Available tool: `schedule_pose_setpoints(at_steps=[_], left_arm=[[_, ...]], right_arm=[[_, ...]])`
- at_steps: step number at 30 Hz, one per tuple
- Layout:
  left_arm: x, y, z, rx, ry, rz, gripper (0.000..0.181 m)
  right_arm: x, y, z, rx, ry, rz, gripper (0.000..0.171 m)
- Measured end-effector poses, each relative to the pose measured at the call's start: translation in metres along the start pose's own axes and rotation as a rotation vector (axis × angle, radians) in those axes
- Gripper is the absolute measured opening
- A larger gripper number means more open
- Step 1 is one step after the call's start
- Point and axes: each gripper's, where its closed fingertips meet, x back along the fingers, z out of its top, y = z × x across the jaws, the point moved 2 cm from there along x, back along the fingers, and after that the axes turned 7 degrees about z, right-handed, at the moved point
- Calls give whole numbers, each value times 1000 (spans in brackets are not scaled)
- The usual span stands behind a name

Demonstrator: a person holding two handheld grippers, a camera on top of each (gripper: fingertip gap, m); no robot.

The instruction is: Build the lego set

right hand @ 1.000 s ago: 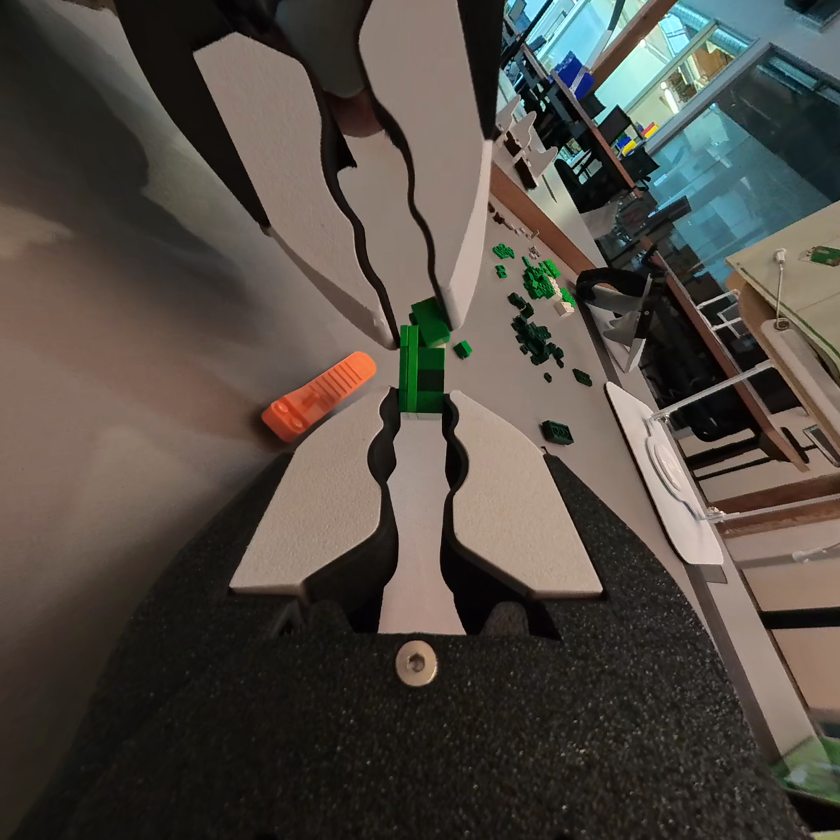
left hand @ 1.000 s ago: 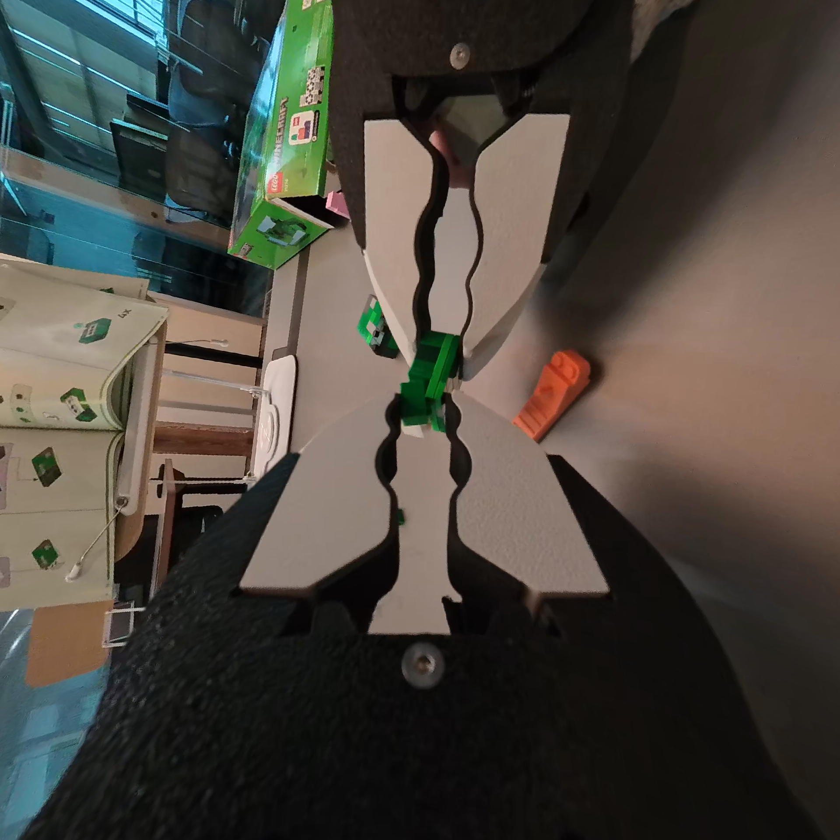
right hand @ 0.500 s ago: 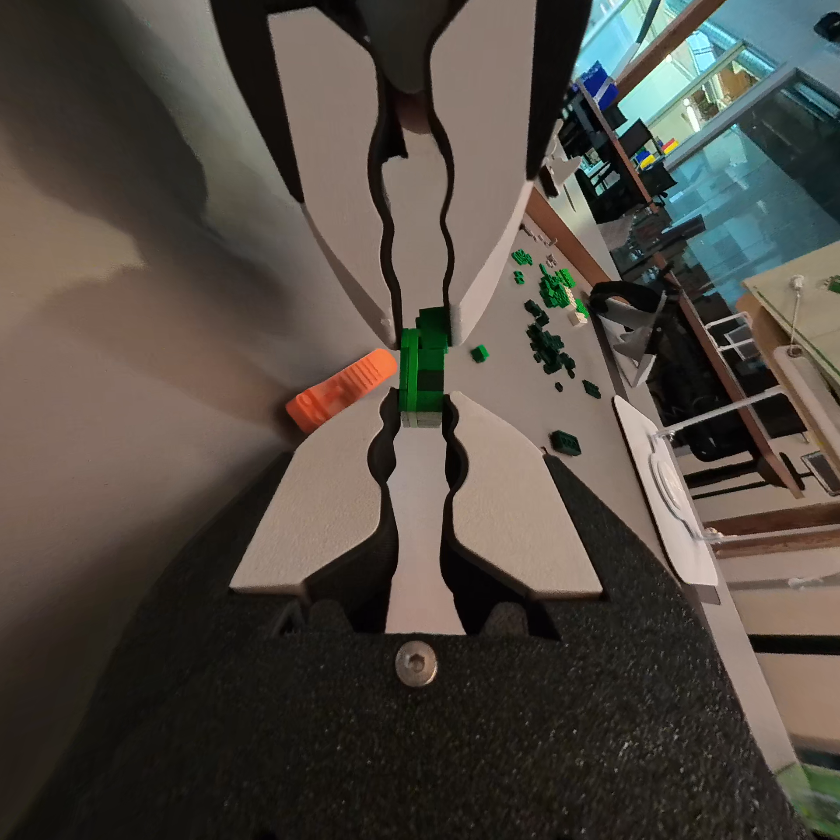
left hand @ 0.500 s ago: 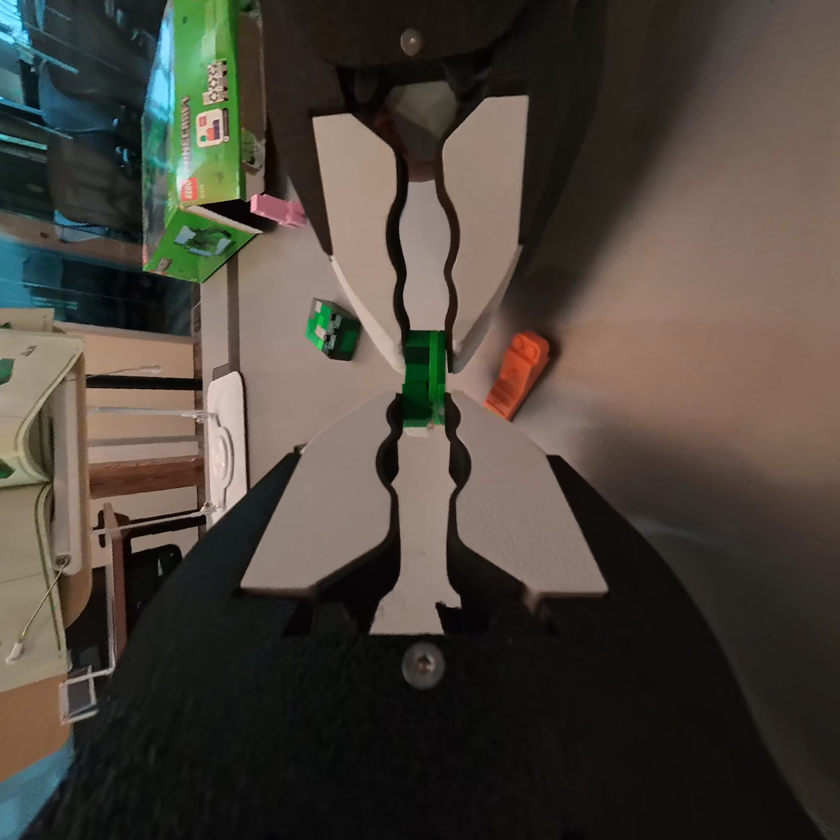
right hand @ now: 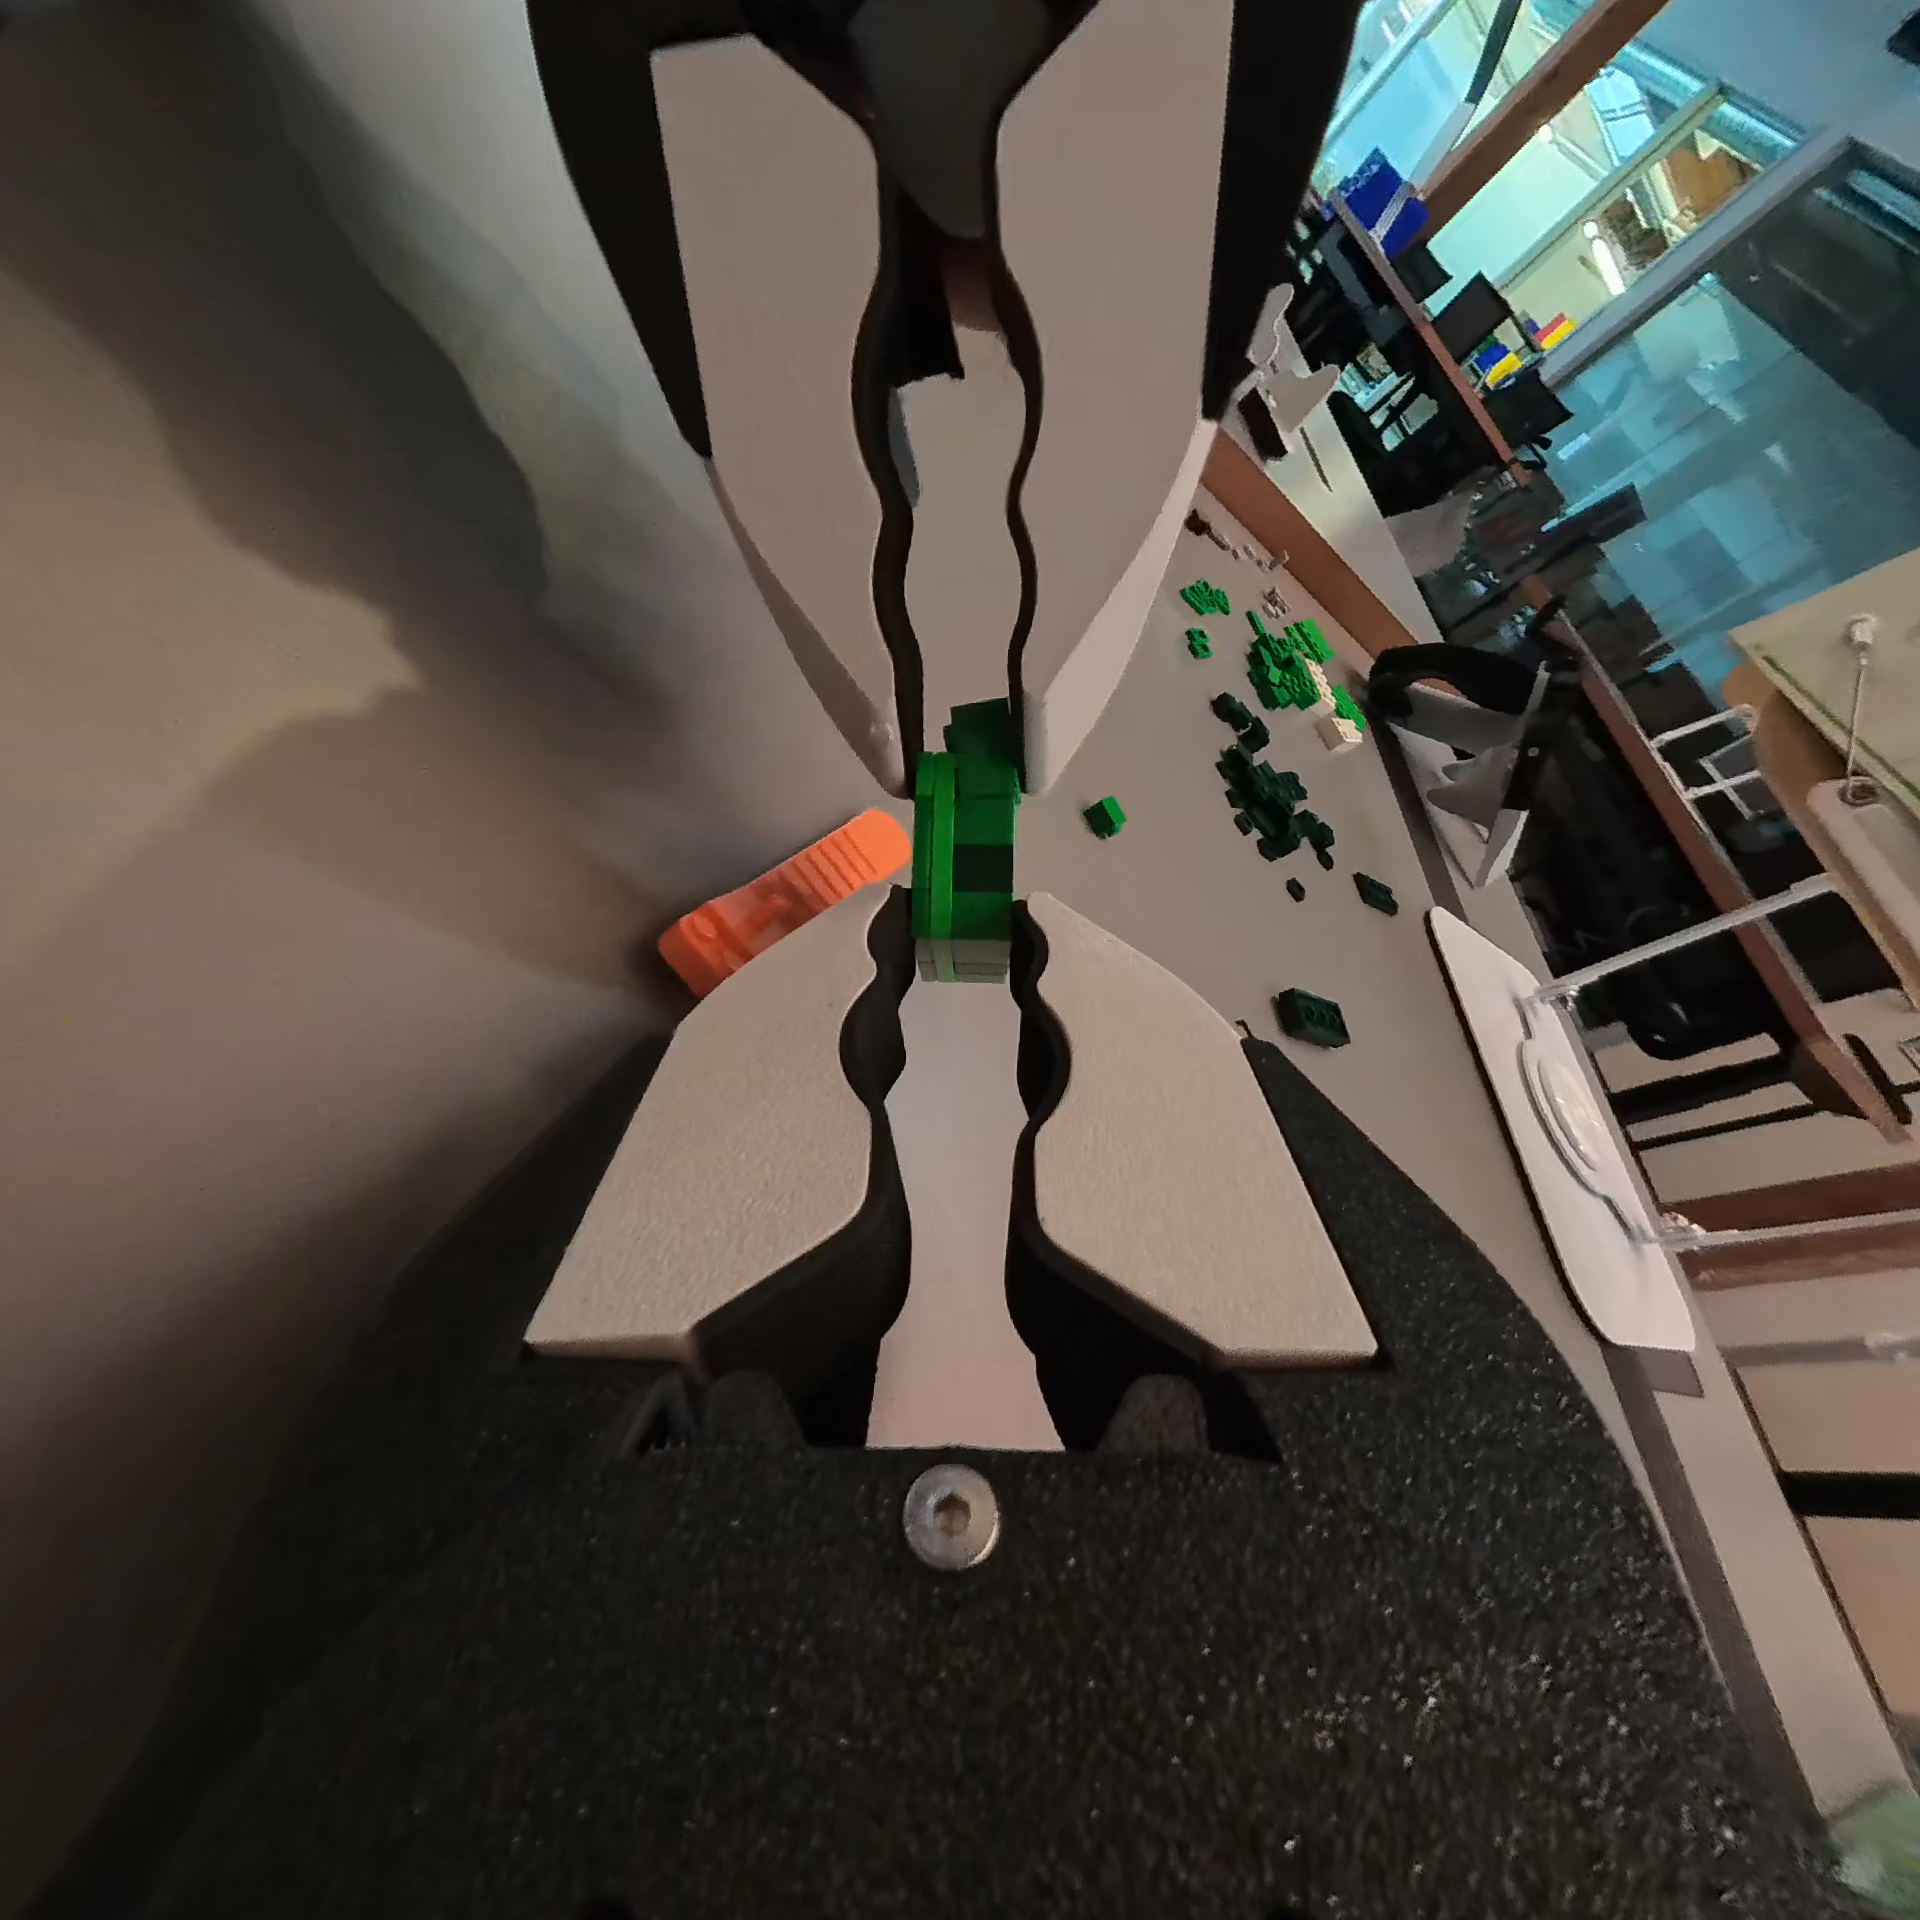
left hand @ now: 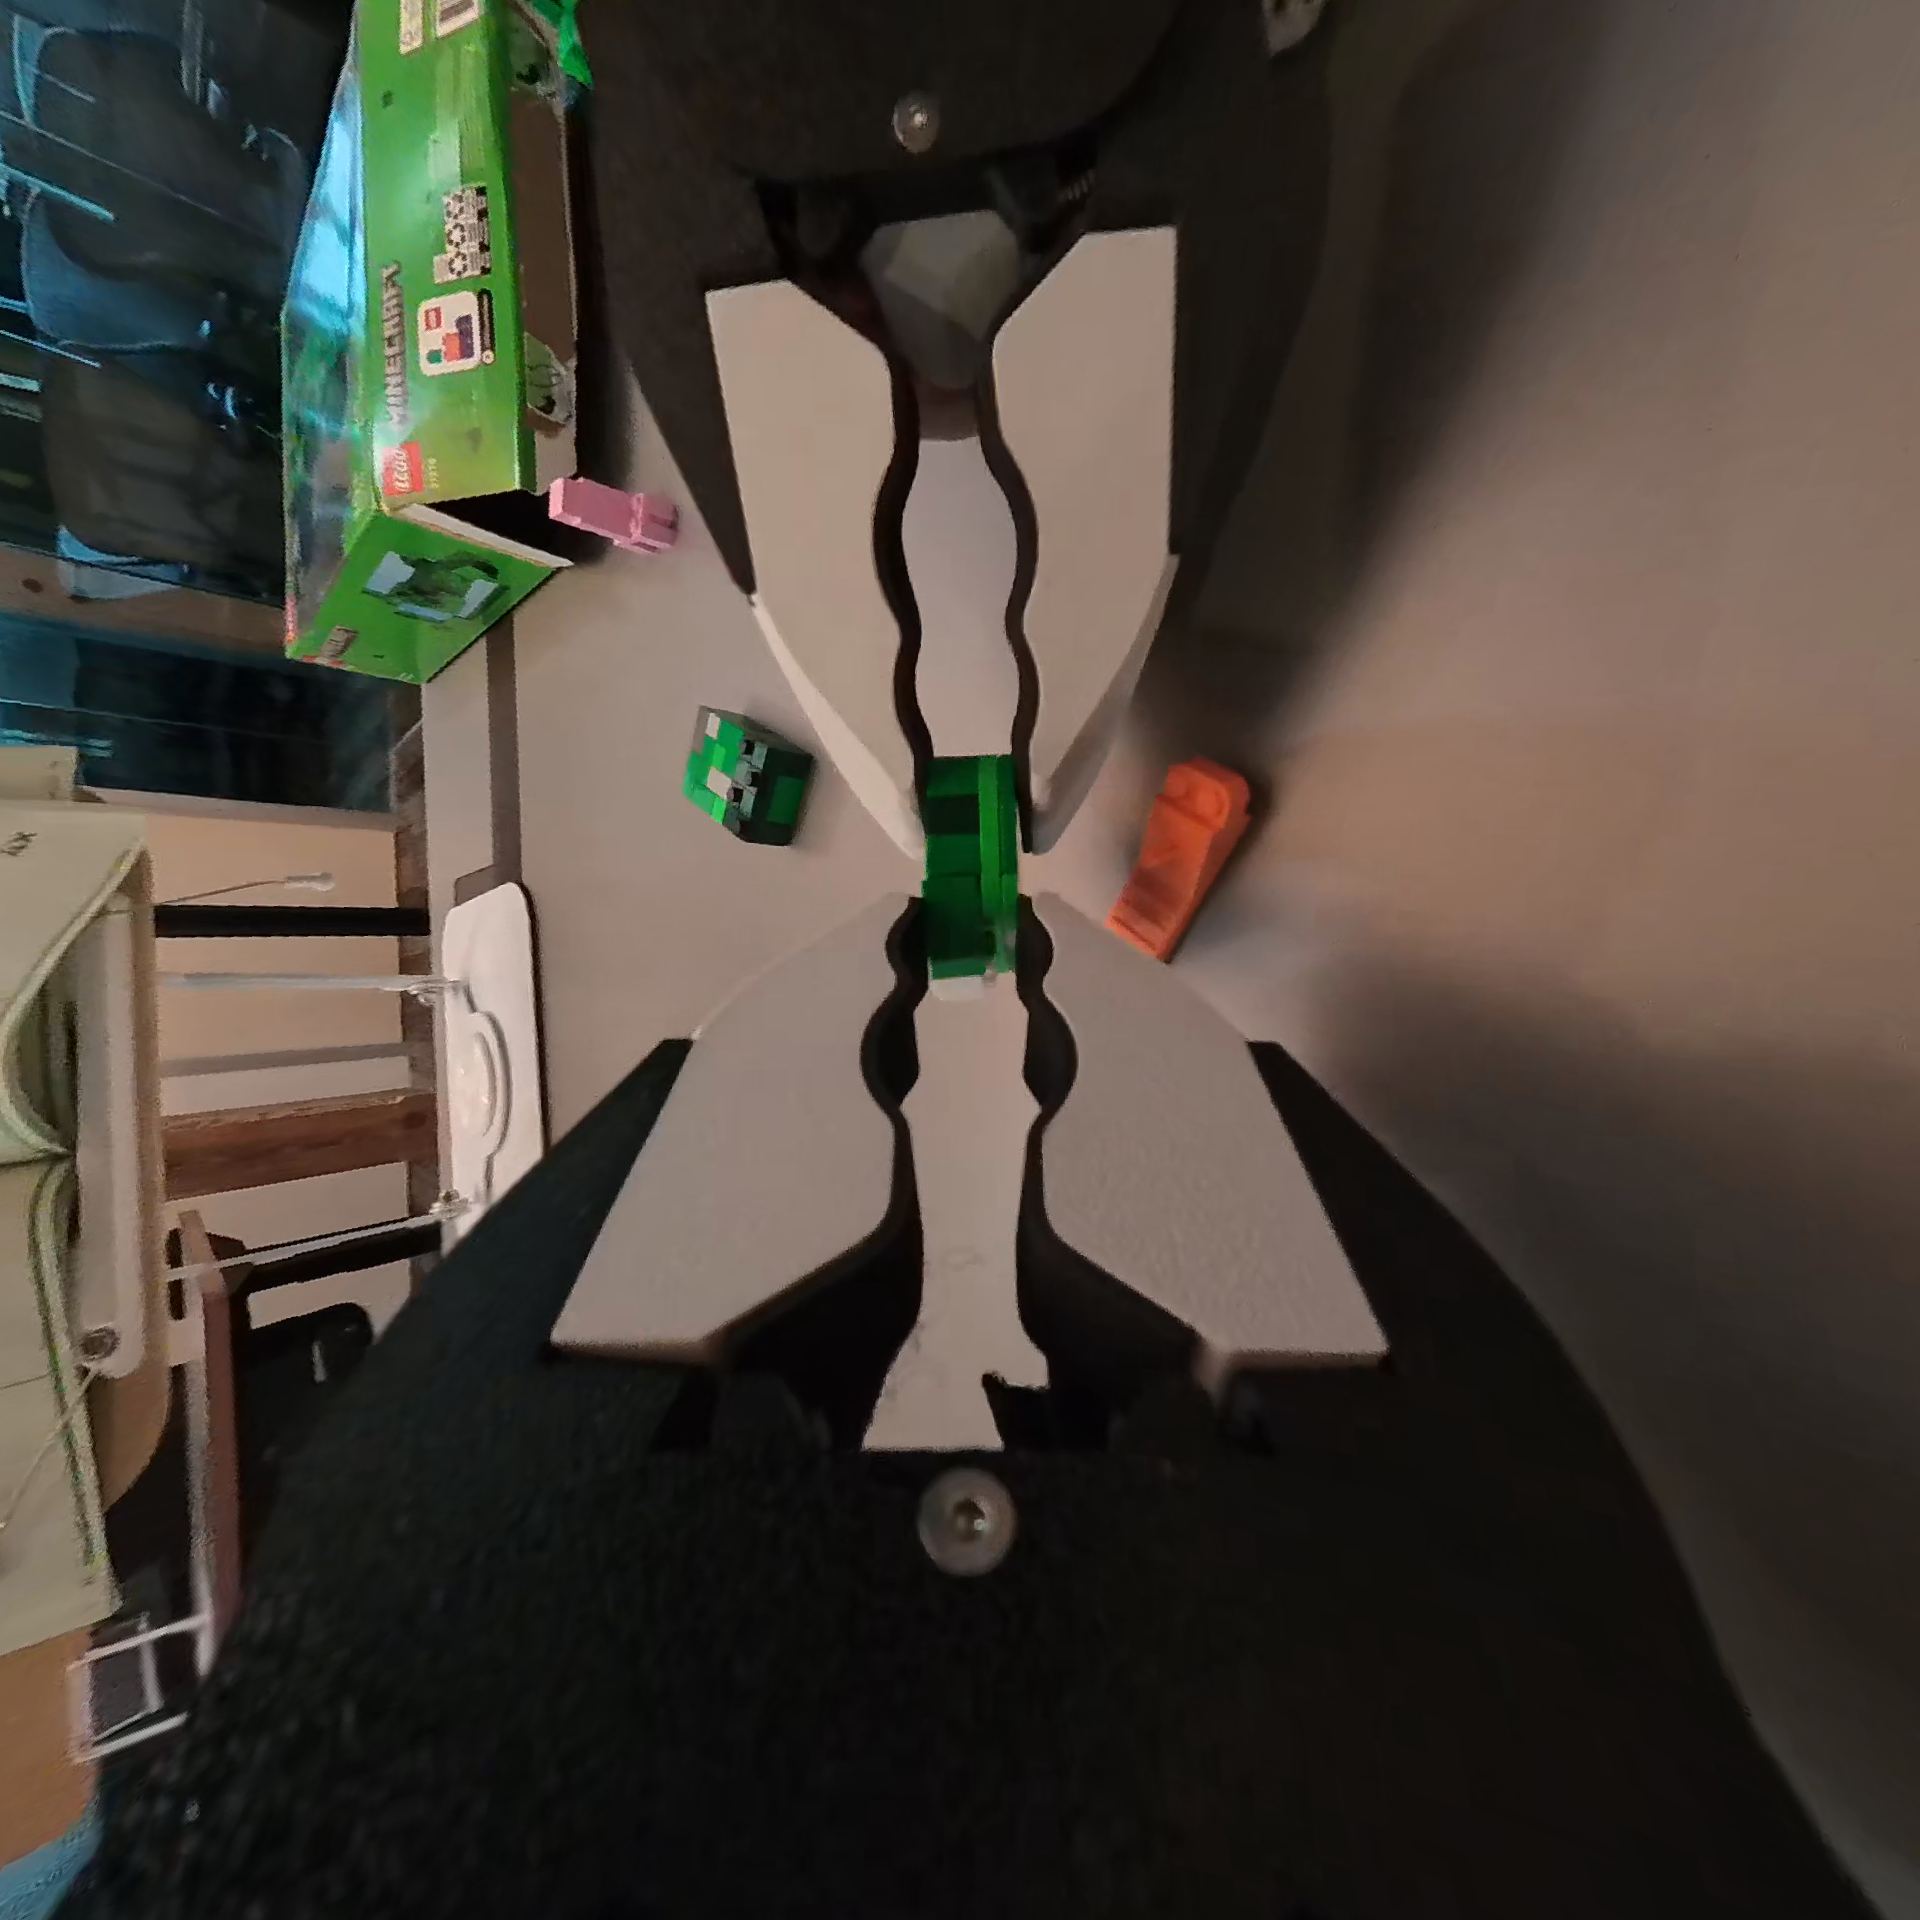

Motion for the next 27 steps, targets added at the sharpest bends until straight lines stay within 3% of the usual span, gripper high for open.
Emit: schedule_pose_setpoints(at_steps=[12, 27], left_arm=[[1, 16, 0, -113, 42, -107, 17], [-9, 8, -6, 27, 6, -28, 17]], right_arm=[[-5, -16, -1, 116, -49, 52, 18], [-8, -7, 3, 150, -59, -60, 20]])
